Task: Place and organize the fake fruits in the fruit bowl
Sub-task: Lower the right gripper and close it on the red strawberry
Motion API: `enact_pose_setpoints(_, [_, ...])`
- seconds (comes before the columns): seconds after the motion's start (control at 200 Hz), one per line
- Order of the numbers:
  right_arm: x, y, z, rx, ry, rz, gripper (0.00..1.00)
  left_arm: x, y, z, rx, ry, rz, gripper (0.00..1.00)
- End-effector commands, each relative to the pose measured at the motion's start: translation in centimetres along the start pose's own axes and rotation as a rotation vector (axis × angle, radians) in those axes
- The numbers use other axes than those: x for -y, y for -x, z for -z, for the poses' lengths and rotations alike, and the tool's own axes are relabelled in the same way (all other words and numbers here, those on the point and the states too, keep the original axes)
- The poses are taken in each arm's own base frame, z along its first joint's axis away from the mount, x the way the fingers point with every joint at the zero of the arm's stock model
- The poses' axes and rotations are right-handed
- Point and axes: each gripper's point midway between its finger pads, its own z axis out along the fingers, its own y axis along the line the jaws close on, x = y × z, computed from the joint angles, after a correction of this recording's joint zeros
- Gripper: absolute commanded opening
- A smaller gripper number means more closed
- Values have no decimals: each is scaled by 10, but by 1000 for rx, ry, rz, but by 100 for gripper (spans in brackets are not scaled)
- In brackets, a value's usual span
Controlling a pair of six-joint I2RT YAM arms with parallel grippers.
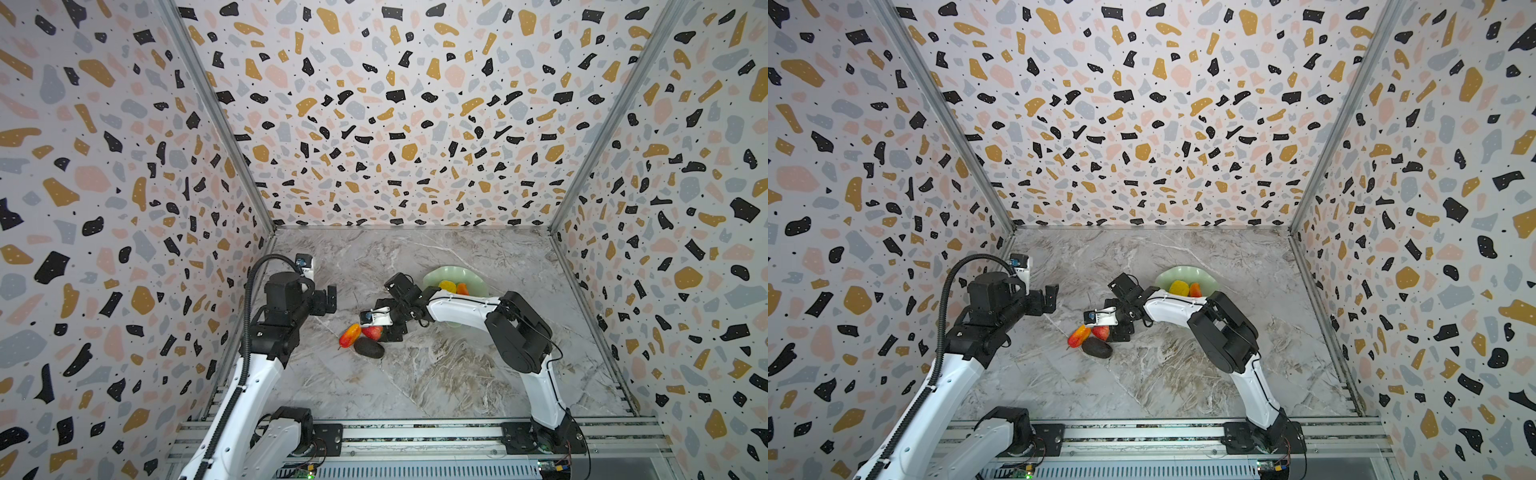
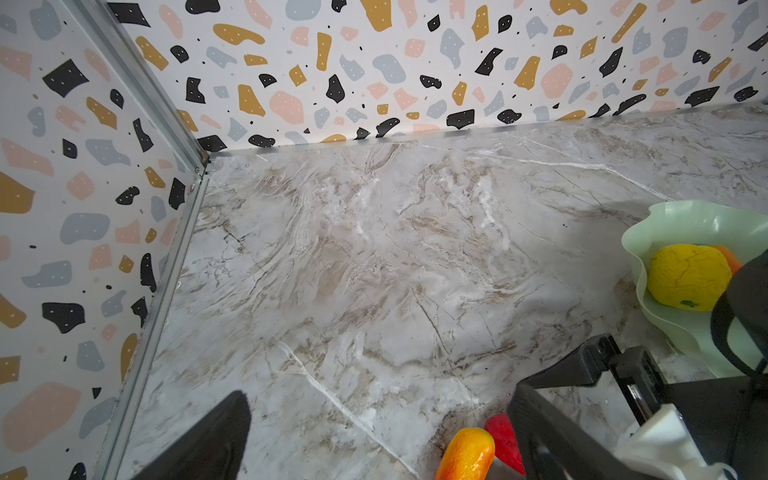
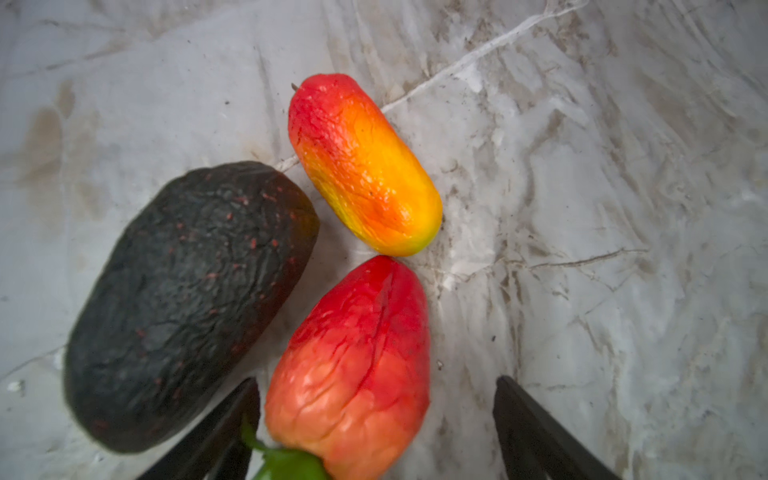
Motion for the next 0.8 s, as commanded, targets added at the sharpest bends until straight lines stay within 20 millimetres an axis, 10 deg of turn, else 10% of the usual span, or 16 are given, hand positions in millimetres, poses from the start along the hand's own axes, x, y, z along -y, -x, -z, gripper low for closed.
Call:
enact_pose_setpoints(0.0, [13, 6, -2, 4, -49, -25, 87, -1, 7, 2, 41, 3, 9, 100])
enact_pose_setpoints(0.796, [10, 4, -4, -6, -25, -81, 50, -2, 7, 2, 42, 5, 8, 100])
